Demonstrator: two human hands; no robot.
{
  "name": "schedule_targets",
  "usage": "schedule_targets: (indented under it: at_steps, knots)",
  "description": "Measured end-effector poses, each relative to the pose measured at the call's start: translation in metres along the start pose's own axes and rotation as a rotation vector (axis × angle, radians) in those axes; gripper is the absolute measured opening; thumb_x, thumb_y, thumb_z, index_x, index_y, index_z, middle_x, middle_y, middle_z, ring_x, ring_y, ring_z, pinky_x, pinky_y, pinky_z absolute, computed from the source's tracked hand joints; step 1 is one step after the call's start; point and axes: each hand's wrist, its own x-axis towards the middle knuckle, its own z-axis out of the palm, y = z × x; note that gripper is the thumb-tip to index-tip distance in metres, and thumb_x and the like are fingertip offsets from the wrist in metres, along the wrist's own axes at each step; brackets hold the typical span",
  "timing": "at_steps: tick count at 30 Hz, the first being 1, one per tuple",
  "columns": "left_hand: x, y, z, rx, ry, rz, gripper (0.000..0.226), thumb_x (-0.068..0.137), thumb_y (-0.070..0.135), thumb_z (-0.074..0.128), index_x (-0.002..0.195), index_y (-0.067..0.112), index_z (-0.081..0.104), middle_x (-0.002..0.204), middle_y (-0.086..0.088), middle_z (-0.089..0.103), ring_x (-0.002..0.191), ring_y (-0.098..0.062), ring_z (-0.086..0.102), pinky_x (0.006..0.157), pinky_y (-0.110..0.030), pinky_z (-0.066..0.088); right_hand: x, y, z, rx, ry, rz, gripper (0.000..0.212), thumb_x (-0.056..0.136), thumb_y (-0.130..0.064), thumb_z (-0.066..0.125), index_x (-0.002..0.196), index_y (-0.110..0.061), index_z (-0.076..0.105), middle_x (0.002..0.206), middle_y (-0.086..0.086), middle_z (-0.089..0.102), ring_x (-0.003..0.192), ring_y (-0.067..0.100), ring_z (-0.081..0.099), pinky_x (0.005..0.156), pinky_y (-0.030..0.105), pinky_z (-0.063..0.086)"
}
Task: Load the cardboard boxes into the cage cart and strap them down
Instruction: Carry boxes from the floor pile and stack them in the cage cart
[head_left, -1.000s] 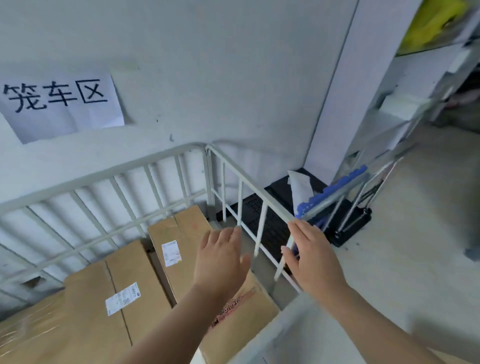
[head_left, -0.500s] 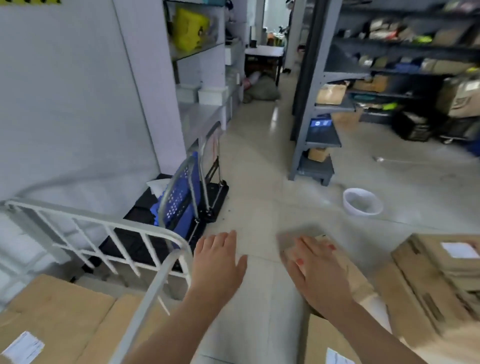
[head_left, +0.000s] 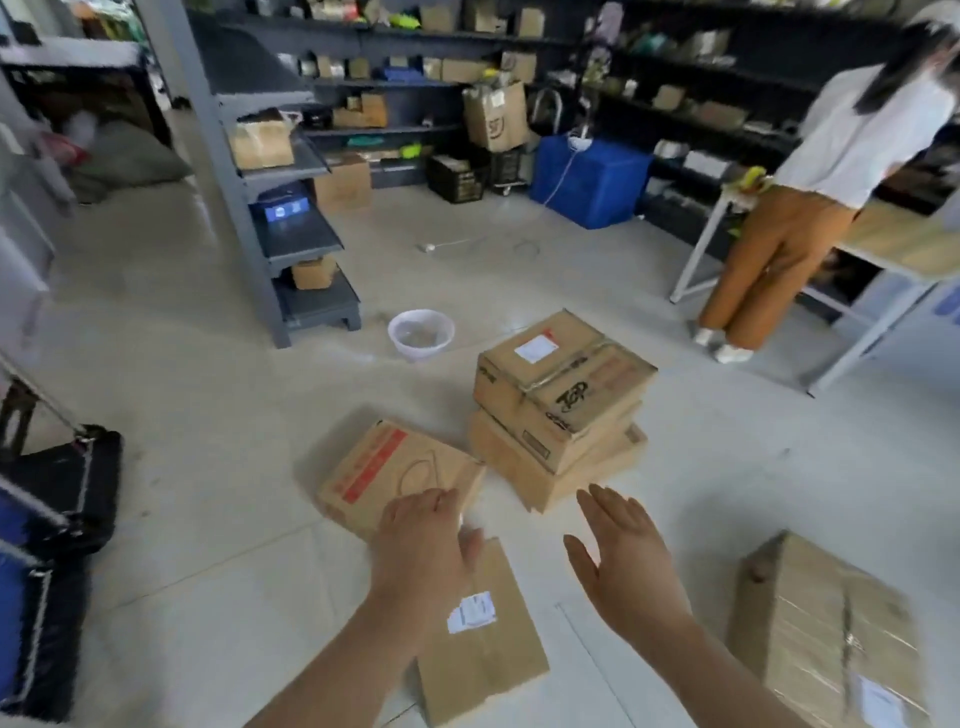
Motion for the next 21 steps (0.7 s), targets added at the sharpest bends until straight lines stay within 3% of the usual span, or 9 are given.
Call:
schedule_targets:
  at_steps: [2,4,7,10,16,21]
  knots:
    - [0.016,0.021,0.01,0.003,-0.022,0.082,0.033,0.087,0.045,0.045,0.1,0.019,0.06,0.088,0.002,0.064,0.085,-0.021,0.06,0.078,-0.033,0.043,-0.01,0.021,-0.005,-0.01,0.007,0.096,0.052,0.086,-0.04,0.041,0.118,-0.007,0.064,0.12,0.011,0.065,0.111,0.03,0.062,0.098,0.044,0.042]
    - [0.031,0.041,0.016,-0.02,-0.034,0.163,0.029,0.082,0.043,0.054,0.091,0.017,0.062,0.076,0.001,0.062,0.073,-0.023,0.06,0.069,-0.035,0.044,-0.018,0.04,-0.009,-0.017,0.013,0.177,0.053,0.087,-0.04,0.041,0.12,-0.006,0.064,0.122,0.012,0.064,0.113,0.031,0.061,0.1,0.045,0.042]
    - [0.051,0.066,0.027,-0.022,-0.032,0.265,0.028,0.076,0.042,0.061,0.08,0.015,0.063,0.065,0.002,0.061,0.059,-0.022,0.06,0.057,-0.035,0.046,-0.026,0.059,-0.019,0.001,0.034,0.313,0.047,0.09,-0.033,0.057,0.128,-0.006,0.058,0.131,0.011,0.058,0.124,0.03,0.052,0.106,0.044,0.038]
    - [0.072,0.086,0.036,-0.011,-0.026,0.347,0.032,0.081,0.042,0.059,0.092,0.012,0.066,0.076,-0.001,0.066,0.07,-0.023,0.063,0.065,-0.035,0.048,-0.025,0.078,-0.021,-0.023,0.063,0.385,0.047,0.085,-0.028,0.067,0.126,-0.006,0.059,0.129,0.012,0.06,0.122,0.03,0.054,0.105,0.045,0.039]
    - [0.104,0.137,0.056,-0.057,-0.046,0.416,0.041,0.089,0.045,0.051,0.111,0.013,0.063,0.1,-0.001,0.068,0.093,-0.021,0.063,0.084,-0.035,0.048,-0.012,0.129,-0.018,-0.005,0.066,0.461,0.046,0.087,-0.029,0.064,0.126,-0.005,0.058,0.129,0.012,0.06,0.122,0.031,0.054,0.105,0.044,0.038]
    - [0.143,0.19,0.085,-0.057,-0.018,0.408,0.035,0.09,0.046,0.048,0.104,0.016,0.062,0.091,0.004,0.065,0.087,-0.017,0.059,0.08,-0.031,0.044,0.016,0.201,-0.017,0.035,0.033,0.462,0.049,0.091,-0.033,0.056,0.133,-0.008,0.052,0.137,0.012,0.053,0.13,0.03,0.046,0.112,0.041,0.029]
